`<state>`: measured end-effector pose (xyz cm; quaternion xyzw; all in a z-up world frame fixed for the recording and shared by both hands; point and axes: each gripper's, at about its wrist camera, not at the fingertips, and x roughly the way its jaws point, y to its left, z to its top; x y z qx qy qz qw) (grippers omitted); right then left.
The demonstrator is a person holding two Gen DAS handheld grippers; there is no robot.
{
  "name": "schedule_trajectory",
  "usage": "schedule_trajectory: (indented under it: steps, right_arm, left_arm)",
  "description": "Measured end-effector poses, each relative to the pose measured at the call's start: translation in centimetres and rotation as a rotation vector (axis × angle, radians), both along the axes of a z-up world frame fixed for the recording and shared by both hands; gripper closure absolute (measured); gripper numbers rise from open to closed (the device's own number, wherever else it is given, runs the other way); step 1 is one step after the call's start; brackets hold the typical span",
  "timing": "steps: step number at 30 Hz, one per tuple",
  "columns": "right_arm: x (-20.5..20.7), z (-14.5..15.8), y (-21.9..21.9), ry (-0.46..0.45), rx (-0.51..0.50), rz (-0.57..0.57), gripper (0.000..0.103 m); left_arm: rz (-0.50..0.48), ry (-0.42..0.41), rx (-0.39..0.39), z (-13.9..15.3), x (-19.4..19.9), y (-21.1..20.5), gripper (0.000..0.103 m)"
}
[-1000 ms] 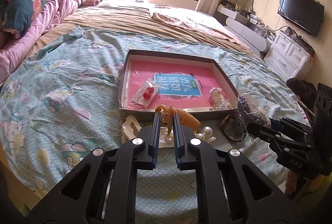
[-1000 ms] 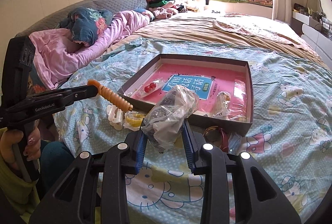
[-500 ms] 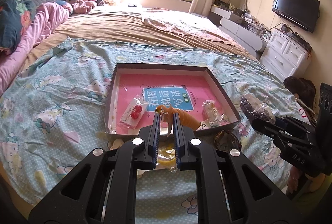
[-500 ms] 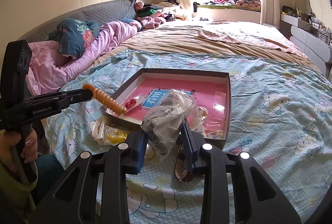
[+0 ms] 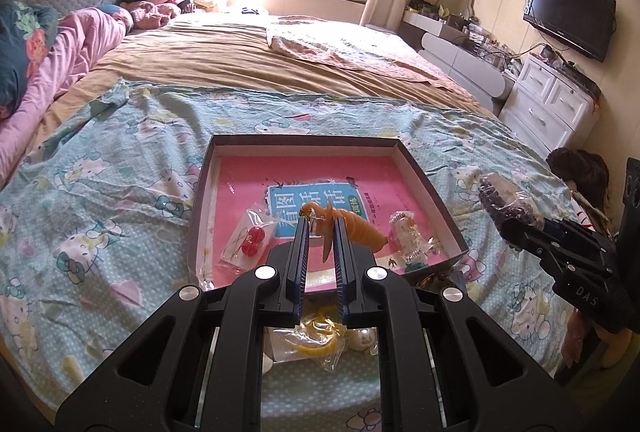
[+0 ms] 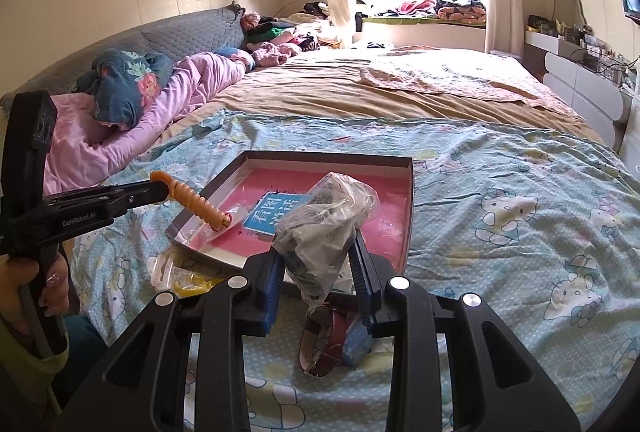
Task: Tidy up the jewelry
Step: 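Carry the hair tie and bag into the box and open both tools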
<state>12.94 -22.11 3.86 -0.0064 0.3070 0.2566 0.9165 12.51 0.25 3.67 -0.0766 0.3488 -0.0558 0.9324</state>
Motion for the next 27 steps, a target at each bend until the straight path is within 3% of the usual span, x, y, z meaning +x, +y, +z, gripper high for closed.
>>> schedule_trajectory:
  steps: [13,27]
  right_arm:
    - [1.9,-0.4,0.2,0.000,-0.022,-0.011,0.074]
    - [4.3,-2.8,0.6,0.034,-0.064,-0.029,0.075]
  left_arm:
    - [0.004,0.020,-0.029,-0.9,2.6,0.1,0.097]
    - [0.006,0.068,-0.050,-3.9,4.4,0.3,0.097]
